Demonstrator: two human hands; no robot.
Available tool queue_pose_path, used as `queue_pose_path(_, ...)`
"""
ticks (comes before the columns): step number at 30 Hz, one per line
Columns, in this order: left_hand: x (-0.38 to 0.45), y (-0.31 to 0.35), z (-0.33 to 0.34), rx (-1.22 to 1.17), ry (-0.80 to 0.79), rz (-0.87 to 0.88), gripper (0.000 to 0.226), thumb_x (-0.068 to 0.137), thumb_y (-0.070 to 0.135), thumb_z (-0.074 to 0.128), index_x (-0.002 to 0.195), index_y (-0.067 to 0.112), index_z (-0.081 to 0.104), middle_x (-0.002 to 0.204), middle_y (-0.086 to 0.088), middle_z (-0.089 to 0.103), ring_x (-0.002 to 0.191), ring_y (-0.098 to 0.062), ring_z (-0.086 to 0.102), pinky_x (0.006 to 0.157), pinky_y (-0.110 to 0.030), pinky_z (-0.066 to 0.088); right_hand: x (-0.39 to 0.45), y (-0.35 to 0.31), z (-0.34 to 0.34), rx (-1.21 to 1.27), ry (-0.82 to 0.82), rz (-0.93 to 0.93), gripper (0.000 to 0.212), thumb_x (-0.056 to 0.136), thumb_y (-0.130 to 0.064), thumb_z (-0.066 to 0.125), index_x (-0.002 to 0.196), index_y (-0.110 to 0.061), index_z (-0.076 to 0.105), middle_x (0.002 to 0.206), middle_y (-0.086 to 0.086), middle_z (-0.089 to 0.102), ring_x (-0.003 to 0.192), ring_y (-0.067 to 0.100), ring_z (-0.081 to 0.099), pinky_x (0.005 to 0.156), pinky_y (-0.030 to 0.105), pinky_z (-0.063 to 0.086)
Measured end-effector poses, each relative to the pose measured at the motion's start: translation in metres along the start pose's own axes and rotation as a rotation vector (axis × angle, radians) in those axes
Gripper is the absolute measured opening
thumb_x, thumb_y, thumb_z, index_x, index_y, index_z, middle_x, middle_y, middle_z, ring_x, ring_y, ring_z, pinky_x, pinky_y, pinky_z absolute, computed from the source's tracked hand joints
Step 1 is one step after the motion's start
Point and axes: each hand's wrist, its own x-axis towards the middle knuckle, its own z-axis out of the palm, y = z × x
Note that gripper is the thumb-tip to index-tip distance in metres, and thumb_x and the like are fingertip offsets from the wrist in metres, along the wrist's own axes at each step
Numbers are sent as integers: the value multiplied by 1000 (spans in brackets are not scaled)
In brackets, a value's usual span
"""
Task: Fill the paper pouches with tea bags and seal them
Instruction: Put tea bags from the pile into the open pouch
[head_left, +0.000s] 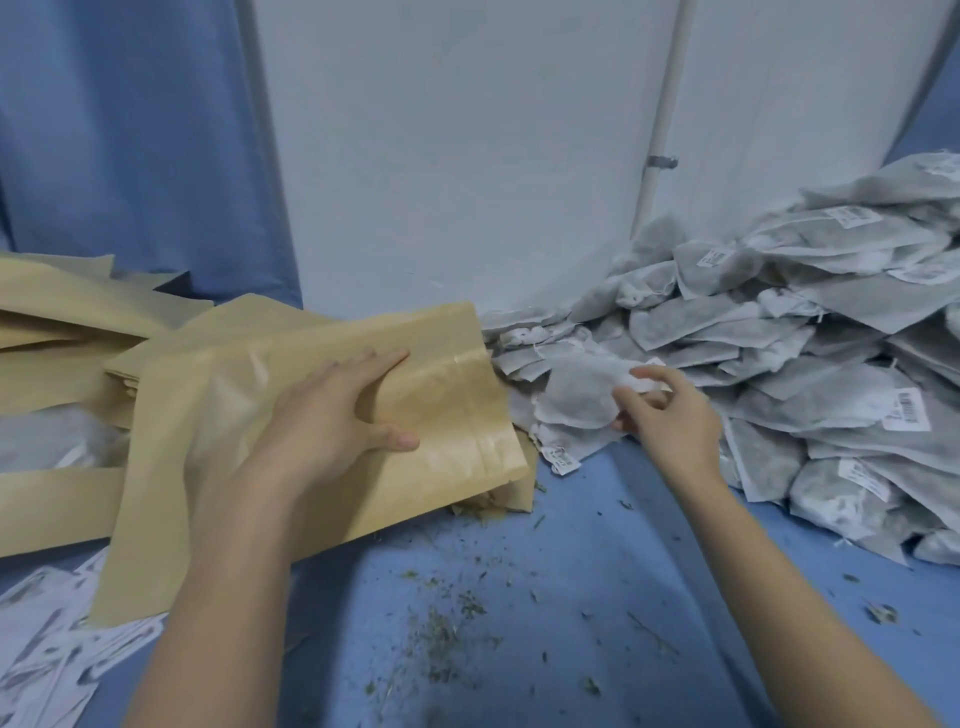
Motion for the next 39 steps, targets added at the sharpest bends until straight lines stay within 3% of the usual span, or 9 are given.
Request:
queue_pose_path(4,-2,3,0,10,-30,-5,87,66,30,83,139,44,36,155,9,24,143,-17,21,115,-42,19,-19,-22,-23,231,-46,-70,17,81,-17,68,96,-26,65,69,21,60,64,19,70,70,30,55)
queue_pose_path(11,-5,11,-4,-79,-49,44,85,63,30,84,133,52,40,151,16,29,141,-9,23,114,-31,21,-32,-58,-2,208,-418,-211,18,80,-10,71,95,-19,66,59,3,61,57,17,65,61,19,53)
queue_pose_path(14,-5,15,-2,-114,-79,73,84,63,30,85,129,56,41,149,18,32,138,-6,26,106,-22,23,-31,-72,27,69,-710,-190,21,83,-7,66,101,-20,65,71,5,69,67,23,67,71,28,53)
queue_pose_path(17,-4,14,-1,-97,-81,46,86,63,30,84,133,54,40,150,17,31,139,-8,26,114,-30,21,-28,-82,48,-158,-1067,-225,29,87,-8,58,101,-34,63,93,-19,68,86,-5,64,71,10,47)
queue_pose_path(21,-3,7,-3,-43,19,-29,86,66,31,83,137,48,37,153,11,28,141,-13,22,115,-42,19,-13,-55,54,13,-628,-140,26,89,-17,59,111,-30,67,86,-4,73,79,11,66,77,30,55)
queue_pose_path(24,-3,4,-2,-40,37,-32,88,67,32,82,140,46,34,155,10,24,143,-14,19,116,-44,17,6,-27,54,-385,-146,-104,30,88,-29,58,118,-27,62,68,-12,58,73,9,55,68,21,42)
queue_pose_path(30,-1,2,0,-40,19,-23,90,66,33,82,140,47,33,155,10,22,144,-16,17,116,-43,15,32,-15,87,17,-77,364,41,88,-19,61,127,-16,53,99,15,67,55,16,61,61,24,54)
queue_pose_path(35,-1,0,-1,-59,8,-30,90,66,34,82,139,48,33,155,10,23,144,-16,16,116,-44,16,22,0,74,-71,67,260,38,85,-12,59,121,-24,61,89,-4,59,61,4,51,49,11,40)
queue_pose_path(39,-1,2,1,-30,-21,-28,91,66,34,82,140,47,31,156,10,21,144,-17,16,116,-44,16,-2,8,33,45,-45,75,34,87,-10,52,112,-29,65,79,-6,54,63,7,46,72,27,45)
